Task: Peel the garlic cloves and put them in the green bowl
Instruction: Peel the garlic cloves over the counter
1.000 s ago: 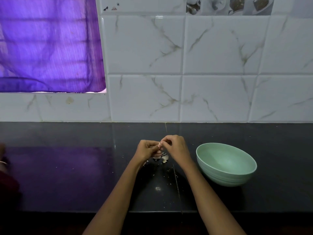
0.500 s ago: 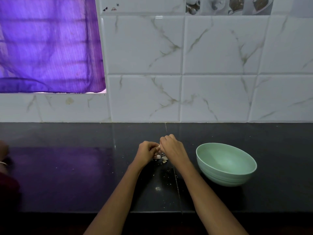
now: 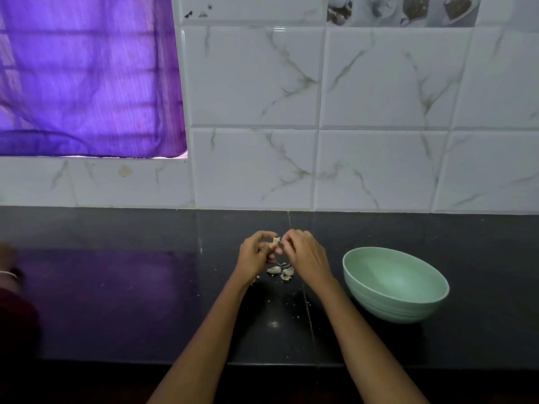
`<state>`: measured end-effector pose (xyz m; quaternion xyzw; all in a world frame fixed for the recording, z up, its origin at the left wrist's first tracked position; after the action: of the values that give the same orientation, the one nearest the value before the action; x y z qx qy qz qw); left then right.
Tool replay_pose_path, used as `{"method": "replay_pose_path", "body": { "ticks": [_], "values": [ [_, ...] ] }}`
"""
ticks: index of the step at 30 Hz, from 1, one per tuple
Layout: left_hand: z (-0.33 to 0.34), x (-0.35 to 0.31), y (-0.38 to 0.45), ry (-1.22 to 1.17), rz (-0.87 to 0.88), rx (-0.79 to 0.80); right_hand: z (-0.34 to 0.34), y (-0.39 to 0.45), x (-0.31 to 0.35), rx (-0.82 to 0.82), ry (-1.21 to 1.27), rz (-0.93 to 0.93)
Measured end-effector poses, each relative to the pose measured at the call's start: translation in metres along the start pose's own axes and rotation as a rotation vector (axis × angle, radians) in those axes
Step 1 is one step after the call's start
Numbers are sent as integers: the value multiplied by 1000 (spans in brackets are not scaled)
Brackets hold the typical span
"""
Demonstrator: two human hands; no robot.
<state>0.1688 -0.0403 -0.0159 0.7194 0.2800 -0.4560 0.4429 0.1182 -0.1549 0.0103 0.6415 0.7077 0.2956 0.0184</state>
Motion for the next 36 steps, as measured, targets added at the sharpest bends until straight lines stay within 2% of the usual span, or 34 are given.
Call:
{"method": "replay_pose_path", "body": {
  "ticks": [5, 13, 18, 24, 28, 31, 36],
  "values": [
    [0, 5, 1, -84, -88, 32, 2, 3, -2, -19, 408, -64],
    [7, 0, -6, -233, -206, 179, -5, 3, -5, -58, 512, -83],
    [6, -2, -8, -252, -224, 197, -4, 4, -5, -40, 480, -84],
    [2, -2, -5, -228, -172, 92, 0, 6, -1, -45, 333, -144],
    [4, 0, -5, -285, -188, 64, 0, 7, -1, -71, 358, -137],
    [-1, 0, -5, -370, -199, -20, 1, 6, 2, -47, 380, -133],
    [-19, 5, -3, -673, -220, -221, 12, 3, 5, 102, 324, -120]
  ]
}}
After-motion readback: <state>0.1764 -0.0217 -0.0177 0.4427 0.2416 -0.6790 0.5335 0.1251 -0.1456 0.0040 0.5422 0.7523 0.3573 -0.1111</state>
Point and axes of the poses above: each hand's wrist, its own y-axis towards the middle knuckle, its own z-axis out of the palm, x = y × z, the point moved 5 cm from there along y, towards the middle knuckle, and after that the axes turned 10 degrees about x, right-handed, at the moved point
